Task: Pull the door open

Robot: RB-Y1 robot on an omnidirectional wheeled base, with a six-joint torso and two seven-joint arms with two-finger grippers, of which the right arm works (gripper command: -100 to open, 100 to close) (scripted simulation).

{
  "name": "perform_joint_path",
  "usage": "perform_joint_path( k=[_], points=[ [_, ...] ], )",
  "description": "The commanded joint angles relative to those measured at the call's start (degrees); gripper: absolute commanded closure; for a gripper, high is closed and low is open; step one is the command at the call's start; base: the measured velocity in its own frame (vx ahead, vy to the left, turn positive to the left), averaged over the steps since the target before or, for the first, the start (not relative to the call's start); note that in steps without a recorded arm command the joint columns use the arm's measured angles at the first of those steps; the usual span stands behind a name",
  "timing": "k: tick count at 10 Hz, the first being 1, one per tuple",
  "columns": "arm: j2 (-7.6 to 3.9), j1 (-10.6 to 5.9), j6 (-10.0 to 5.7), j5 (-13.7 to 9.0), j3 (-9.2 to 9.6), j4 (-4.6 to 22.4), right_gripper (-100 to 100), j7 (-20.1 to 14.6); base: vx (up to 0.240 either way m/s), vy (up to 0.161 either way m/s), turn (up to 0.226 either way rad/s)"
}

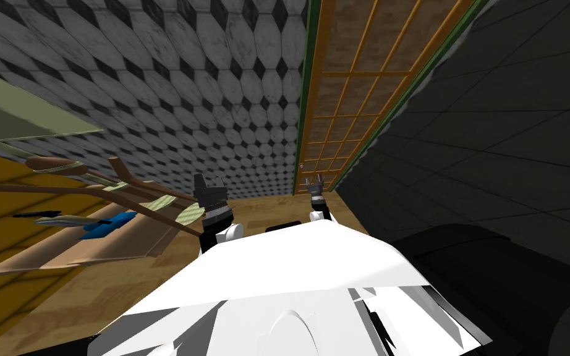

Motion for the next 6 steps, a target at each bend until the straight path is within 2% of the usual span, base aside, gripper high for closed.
perform_joint_path(
  k=[1,4,5,6],
  points=[
    [-0.33,-1.10,-0.50,-2.09,0.15,2.76,-100,-2.54,0.091,-0.054,0.123],
    [-0.87,-2.73,-2.14,-5.86,0.69,7.75,-100,-7.03,0.071,-0.058,0.137],
    [-0.87,-2.73,-2.14,-5.86,0.69,8.24,-100,-7.03,0.060,-0.053,0.043],
    [-1.05,-3.29,-2.69,-7.14,0.87,10.10,-100,-8.56,0.055,-0.053,0.082]
  ],
)
